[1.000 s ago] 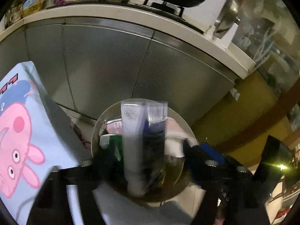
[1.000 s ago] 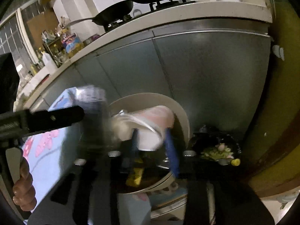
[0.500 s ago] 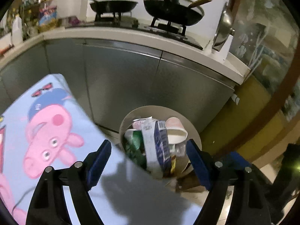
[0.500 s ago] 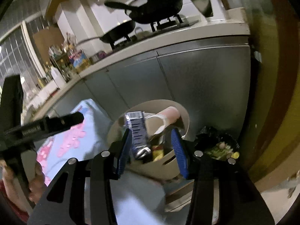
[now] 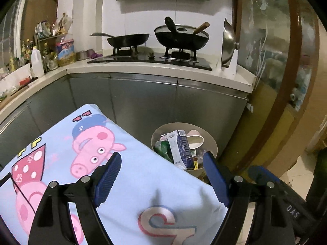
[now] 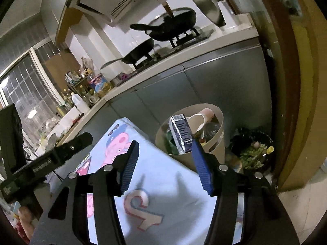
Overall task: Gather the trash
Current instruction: 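Pull both open tools back from the bin over the table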
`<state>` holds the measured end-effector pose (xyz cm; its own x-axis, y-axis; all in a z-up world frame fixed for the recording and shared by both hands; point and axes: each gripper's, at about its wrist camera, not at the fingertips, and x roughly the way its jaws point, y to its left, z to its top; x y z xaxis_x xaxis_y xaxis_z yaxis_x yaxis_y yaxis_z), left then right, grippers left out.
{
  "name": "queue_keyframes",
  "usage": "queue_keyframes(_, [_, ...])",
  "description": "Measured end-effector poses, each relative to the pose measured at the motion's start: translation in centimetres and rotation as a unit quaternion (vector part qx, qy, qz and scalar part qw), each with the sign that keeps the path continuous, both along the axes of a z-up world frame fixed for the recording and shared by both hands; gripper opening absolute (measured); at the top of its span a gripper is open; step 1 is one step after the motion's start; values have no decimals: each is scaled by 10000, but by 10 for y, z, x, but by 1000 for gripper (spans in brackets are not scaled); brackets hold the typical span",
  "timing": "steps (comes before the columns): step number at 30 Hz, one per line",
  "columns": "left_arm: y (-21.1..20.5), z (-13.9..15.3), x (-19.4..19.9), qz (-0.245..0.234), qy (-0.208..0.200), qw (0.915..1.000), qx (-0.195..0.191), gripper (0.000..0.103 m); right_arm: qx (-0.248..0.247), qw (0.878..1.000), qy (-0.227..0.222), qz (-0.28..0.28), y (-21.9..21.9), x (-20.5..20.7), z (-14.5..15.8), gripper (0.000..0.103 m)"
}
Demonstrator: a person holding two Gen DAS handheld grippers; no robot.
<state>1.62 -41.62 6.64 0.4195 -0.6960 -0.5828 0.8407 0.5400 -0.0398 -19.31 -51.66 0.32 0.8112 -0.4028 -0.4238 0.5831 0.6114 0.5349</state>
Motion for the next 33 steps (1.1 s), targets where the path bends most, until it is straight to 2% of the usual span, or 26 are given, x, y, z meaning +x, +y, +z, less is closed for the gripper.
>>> queue_keyframes(2, [5,1,-3,43,-21,10000,3,83,-25,10000,-23,-11,6,-2,5,60])
queue_keyframes(4, [10,1,-6,119,-43,9999,7,88,-55,10000,-50,9,10,-5,10,61])
queue_keyframes(8, [17,1,-10,227,-77,9997,8,89,-96,9999,-74,48,13,-8,16,62])
queue_keyframes(12, [20,2,-13,329,-133,9994,3,97,-88,9999,-74,83,14,-9,18,62])
queue_keyframes(15, [21,3,-17,343,-192,9992,9,99,-64,9999,-78,78,14,-10,18,62])
queue_keyframes(22, [20,5,-20,396,-222,9990,51,99,-19,10000,-24,71,15,-14,16,63])
queue_keyframes(28, [26,2,-16,652,-210,9976,131,99,1,10000,-10,60,16,-17,14,65])
queue_keyframes(33, [26,-6,-13,795,-208,9958,415,99,40,9999,62,69,17,-15,10,65])
